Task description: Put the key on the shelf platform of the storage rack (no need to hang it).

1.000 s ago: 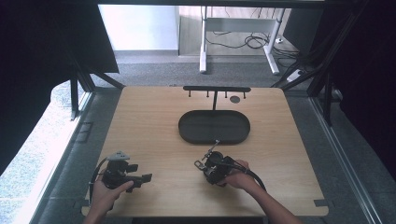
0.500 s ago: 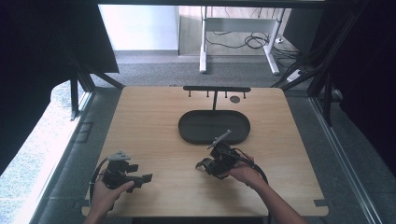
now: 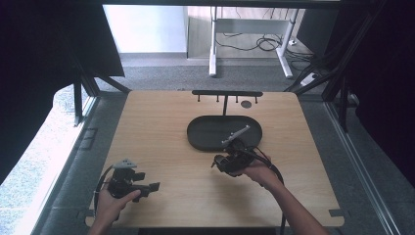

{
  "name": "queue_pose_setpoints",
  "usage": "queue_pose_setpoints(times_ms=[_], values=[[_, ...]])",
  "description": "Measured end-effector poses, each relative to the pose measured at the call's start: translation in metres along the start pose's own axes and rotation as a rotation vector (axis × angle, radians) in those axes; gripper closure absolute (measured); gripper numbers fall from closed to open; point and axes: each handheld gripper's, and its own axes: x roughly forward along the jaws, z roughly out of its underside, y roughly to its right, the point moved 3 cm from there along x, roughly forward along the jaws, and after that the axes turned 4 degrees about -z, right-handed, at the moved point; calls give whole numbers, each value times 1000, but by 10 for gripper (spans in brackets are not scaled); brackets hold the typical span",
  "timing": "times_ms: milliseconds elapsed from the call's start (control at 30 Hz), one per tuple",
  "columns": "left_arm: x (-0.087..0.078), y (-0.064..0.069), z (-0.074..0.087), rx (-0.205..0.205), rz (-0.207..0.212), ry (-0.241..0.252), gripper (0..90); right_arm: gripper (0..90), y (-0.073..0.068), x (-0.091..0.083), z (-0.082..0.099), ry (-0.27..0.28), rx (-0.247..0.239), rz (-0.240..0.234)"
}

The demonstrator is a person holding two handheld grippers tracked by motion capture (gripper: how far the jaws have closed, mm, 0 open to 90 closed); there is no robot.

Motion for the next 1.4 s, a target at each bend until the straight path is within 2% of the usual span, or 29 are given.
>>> queue_pose_setpoints(times_ms=[233, 867, 1400], values=[[-1, 1, 0, -3, -1, 2, 203, 497, 10, -7, -13, 30, 25, 29], [1, 2, 0, 4, -1, -4, 203, 497, 34, -15, -38, 47, 56, 78], [1, 2, 0, 3, -1, -4, 203, 497, 51, -14, -55, 63, 90, 108]])
